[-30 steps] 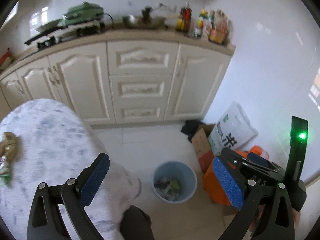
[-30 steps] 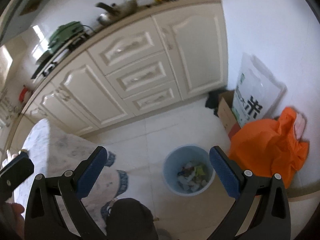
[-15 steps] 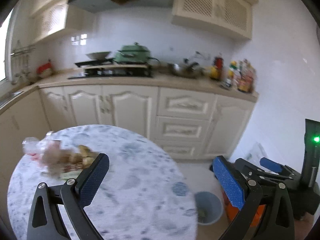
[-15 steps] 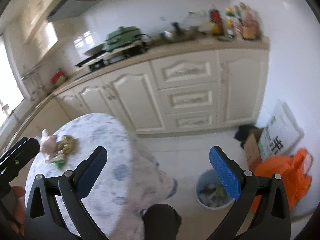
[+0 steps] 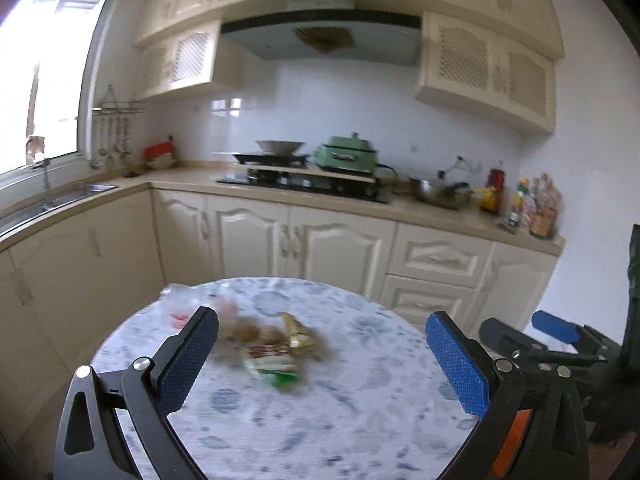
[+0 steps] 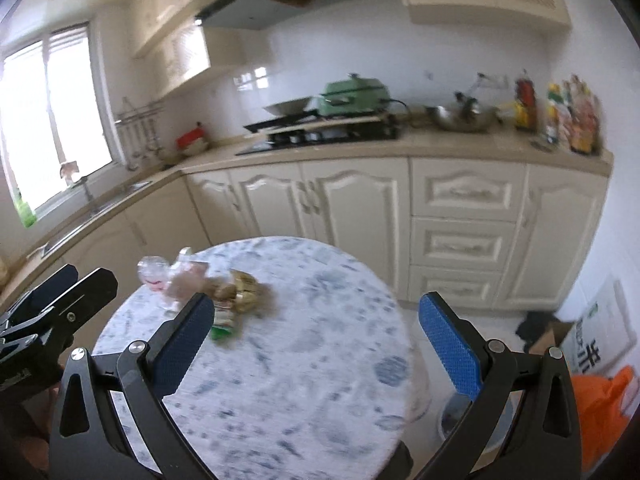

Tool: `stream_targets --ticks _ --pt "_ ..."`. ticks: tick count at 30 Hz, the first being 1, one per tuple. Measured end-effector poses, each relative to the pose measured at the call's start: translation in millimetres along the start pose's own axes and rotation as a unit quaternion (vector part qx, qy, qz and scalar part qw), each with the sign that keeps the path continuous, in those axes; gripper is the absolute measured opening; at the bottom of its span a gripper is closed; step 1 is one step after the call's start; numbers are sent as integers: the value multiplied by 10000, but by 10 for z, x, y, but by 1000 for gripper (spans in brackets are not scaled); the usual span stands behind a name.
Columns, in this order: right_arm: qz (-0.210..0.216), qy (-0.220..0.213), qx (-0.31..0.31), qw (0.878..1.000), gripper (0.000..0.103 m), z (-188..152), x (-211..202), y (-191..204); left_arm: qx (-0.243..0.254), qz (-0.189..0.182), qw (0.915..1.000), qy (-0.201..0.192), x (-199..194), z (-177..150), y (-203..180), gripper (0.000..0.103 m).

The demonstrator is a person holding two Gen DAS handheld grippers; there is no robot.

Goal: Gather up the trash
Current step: 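Move both tools back toward the trash on the table, then grasp the clear plastic bags with the left gripper while the right gripper grasps the green-white snack package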

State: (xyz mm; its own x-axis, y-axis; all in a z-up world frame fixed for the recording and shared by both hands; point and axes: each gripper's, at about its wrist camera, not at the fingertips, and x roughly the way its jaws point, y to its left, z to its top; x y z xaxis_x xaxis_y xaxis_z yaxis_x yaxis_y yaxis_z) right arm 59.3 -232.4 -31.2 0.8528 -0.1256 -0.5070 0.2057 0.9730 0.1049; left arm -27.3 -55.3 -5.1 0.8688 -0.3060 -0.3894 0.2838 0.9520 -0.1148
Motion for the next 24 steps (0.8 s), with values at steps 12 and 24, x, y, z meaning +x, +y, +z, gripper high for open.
stream_targets --ticks 12,24 --pt "466 358 -717 9957 103 -123 457 734 -259 643 9976 39 -191 -382 466 102" --pt "757 1684 -889 9788 103 -534 1783 1153 -691 986 9895 797 628 -327 1043 102"
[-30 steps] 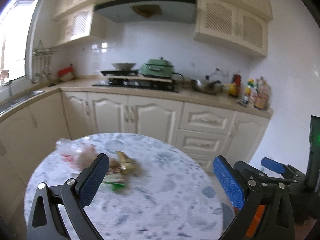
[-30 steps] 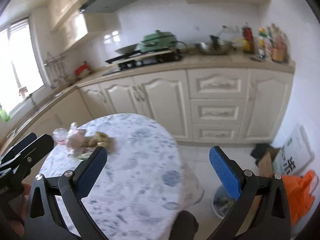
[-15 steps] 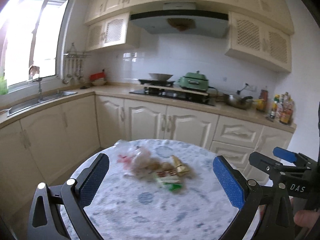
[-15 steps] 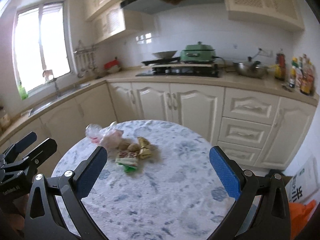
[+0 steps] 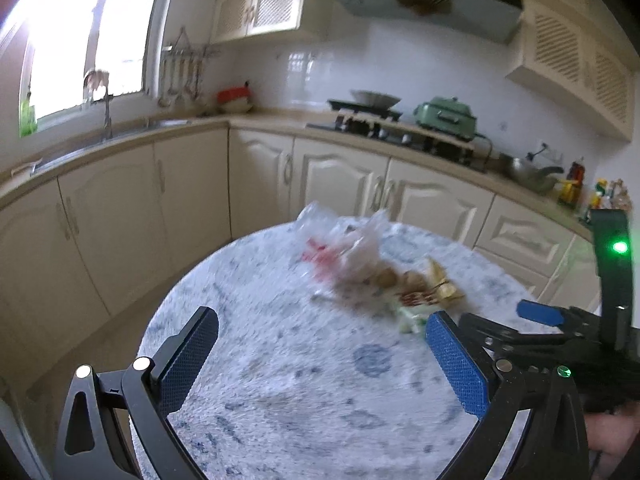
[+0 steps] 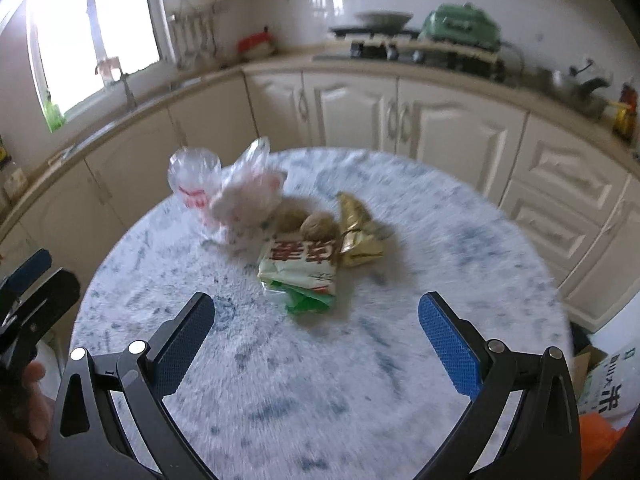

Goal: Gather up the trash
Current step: 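Grasp the clear plastic bags with the left gripper while the right gripper grasps the green-white snack package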

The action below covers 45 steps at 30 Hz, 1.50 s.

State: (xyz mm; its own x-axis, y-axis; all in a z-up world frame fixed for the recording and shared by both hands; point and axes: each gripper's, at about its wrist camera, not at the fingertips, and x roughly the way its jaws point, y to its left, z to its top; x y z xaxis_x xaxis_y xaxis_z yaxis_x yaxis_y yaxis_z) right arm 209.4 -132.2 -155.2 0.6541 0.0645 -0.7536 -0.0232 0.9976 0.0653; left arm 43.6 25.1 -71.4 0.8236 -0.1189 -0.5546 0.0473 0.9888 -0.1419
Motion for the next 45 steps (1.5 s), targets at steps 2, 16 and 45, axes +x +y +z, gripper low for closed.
stream_targets --ticks 2,16,45 --pt "17 163 20 9999 103 36 206 25 -62 29 9999 127 147 32 50 102" --pt "-115 467 -172 9987 71 85 807 94 -174 8 9981 598 700 100 111 102" --pt "721 497 -356 9955 76 -293 313 -136 276 161 9973 654 1062 93 -124 102"
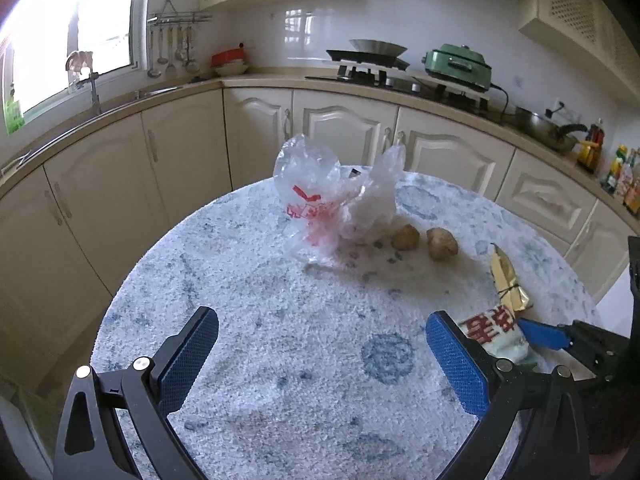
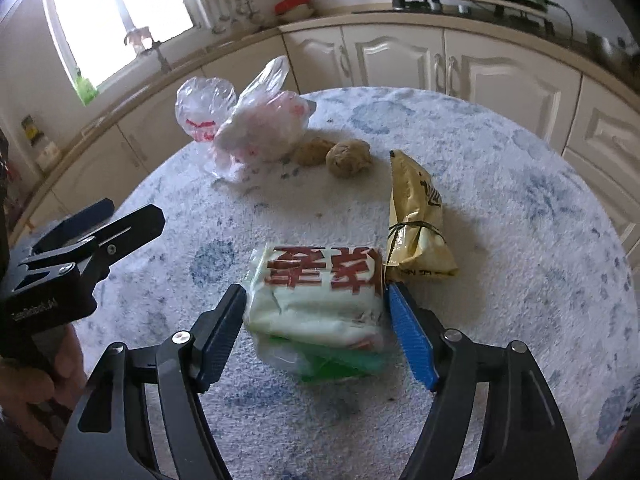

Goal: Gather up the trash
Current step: 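Grasp the clear plastic bags with the left gripper while the right gripper grasps the green-white snack package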

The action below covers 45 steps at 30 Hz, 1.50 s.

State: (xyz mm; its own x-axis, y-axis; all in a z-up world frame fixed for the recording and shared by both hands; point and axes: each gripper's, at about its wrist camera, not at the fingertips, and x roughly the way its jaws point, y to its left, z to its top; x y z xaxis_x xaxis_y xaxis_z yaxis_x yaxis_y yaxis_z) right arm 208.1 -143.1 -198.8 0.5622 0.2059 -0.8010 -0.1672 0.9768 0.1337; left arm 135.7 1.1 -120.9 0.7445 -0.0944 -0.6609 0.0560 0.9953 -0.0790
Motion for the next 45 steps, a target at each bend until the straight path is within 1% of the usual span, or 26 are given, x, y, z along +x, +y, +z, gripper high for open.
stream_targets --ticks 2,3,6,11,12,15,16,19,20,23,26,28,34,35,36,37,38,39,40,41,43,45 --pt "-156 36 -155 9998 74 -8 16 60 18 21 10000 -12 6 1 -1 102" --pt "-146 43 -202 9997 71 -19 11 79 17 21 10000 -12 11 3 7 102" --pt "-57 40 -241 9997 69 -53 -8 96 2 8 10000 -12 23 4 43 102" --pt "152 -48 -41 9999 69 -68 -89 38 39 43 10000 -6 63 43 58 102" --pt "218 -65 -5 9997 69 -57 -111 24 45 50 10000 -9 74 67 53 102" --pt "770 -102 178 9968 69 -37 -175 -29 125 89 9999 -53 153 189 40 102" --pt "872 -68 207 9960 69 -46 -168 -47 155 124 9998 -62 186 232 36 102" --pt "630 92 129 9979 70 -107 -99 -53 197 113 9997 -73 289 328 36 102" --pt "660 21 100 9978 70 -121 -114 -53 218 109 9997 -65 327 346 39 102" --pt "618 31 33 9981 70 -134 -136 -36 355 154 9992 -41 439 402 5 102" --pt "689 55 -83 9976 70 -153 -148 5 520 216 9984 -35 585 489 -18 102" --pt "680 65 -96 9976 70 -166 -139 6 637 316 9975 6 729 573 -20 102" --pt "761 41 -30 9971 70 -135 -113 -30 803 421 9956 236 1212 828 -71 102" --pt "763 44 -32 9971 70 -132 -112 -29 857 497 9947 258 1289 861 -99 102" --pt "767 47 -27 9970 70 -135 -114 -29 887 479 9947 198 1335 896 -109 99" --pt "772 49 -23 9970 70 -134 -113 -31 873 364 9954 161 1389 938 -83 93" --pt "773 53 -18 9970 70 -134 -114 -33 767 126 9967 225 1435 953 -66 62" --pt "766 52 -17 9970 70 -136 -116 -33 612 -127 9974 354 1480 967 -34 44" --pt "762 47 -5 9971 70 -144 -122 -36 469 -296 9977 376 1489 971 -6 43" --pt "766 44 12 9971 70 -145 -123 -39 448 -328 9978 360 1491 966 6 40" --pt "758 23 66 9971 70 -162 -147 -47 272 -479 9978 370 1485 947 70 37" --pt "752 1 94 9971 70 -195 -191 -52 216 -461 9981 334 1430 893 116 36"
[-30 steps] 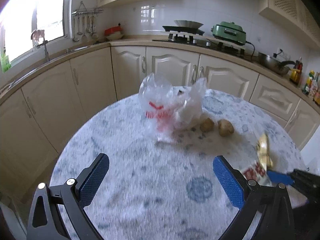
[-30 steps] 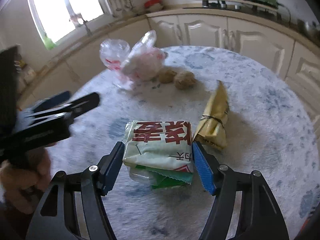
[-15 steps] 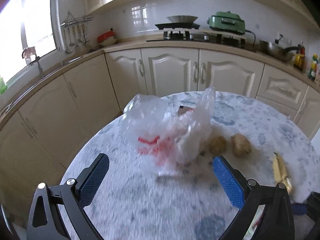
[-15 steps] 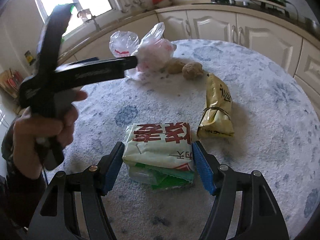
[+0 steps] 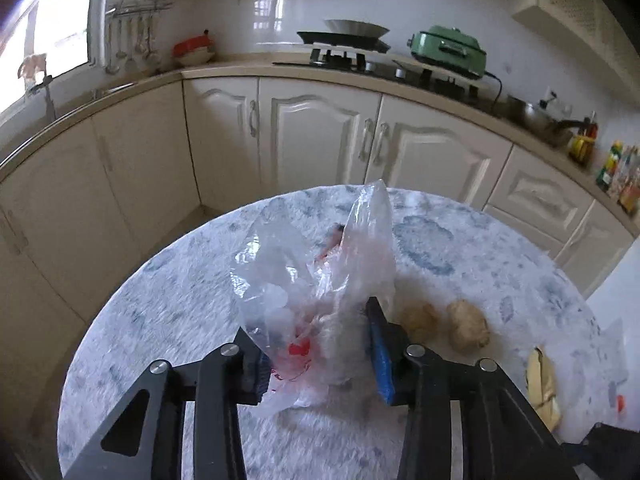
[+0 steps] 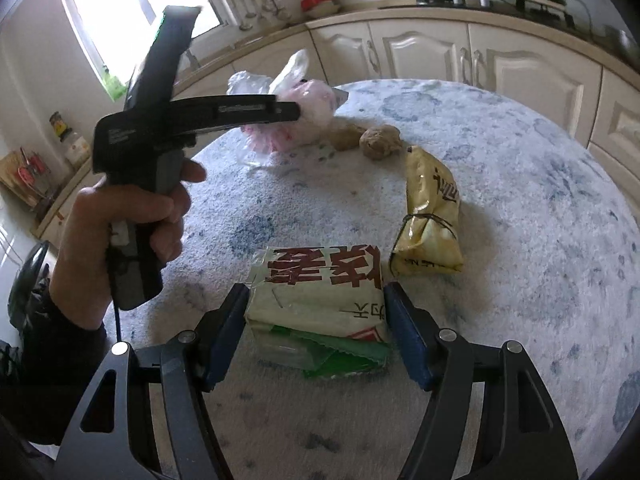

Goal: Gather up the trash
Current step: 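Grasp the clear plastic bags with the left gripper while the right gripper grasps the green-white snack package, then carry both items to the blue bin and open both grippers over it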

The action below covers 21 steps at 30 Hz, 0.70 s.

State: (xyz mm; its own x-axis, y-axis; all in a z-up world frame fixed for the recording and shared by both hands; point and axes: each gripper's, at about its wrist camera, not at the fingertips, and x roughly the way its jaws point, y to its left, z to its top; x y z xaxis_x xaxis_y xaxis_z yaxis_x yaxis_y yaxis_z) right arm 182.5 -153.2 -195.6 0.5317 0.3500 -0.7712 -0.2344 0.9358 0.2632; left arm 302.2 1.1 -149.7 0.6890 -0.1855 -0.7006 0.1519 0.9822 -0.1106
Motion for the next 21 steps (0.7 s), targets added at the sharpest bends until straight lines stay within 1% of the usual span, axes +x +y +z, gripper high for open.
stream_targets --ticks 3,6,13,15,17,21 --pt "22 -83 83 9999 70 -61 -99 -8 -62 17 9999 -109 -155 -150 -3 36" --pt "-7 -184 157 9997 70 -128 -210 -6 -82 122 9996 -254 -372 -339 -71 36" --pt "-104 -428 217 9988 70 -256 -471 25 -250 -9 9984 -503 -958 -729 -305 36" --pt "-136 -544 227 9982 70 -280 -578 33 -251 -42 9979 -597 -1191 -867 -352 36" --pt "-183 -670 235 9973 70 -302 -703 40 -249 -118 9970 -728 -1380 -933 -452 36" --pt "-296 -983 279 9943 70 -301 -980 20 -105 -267 9949 -969 -1713 -1081 -723 36"
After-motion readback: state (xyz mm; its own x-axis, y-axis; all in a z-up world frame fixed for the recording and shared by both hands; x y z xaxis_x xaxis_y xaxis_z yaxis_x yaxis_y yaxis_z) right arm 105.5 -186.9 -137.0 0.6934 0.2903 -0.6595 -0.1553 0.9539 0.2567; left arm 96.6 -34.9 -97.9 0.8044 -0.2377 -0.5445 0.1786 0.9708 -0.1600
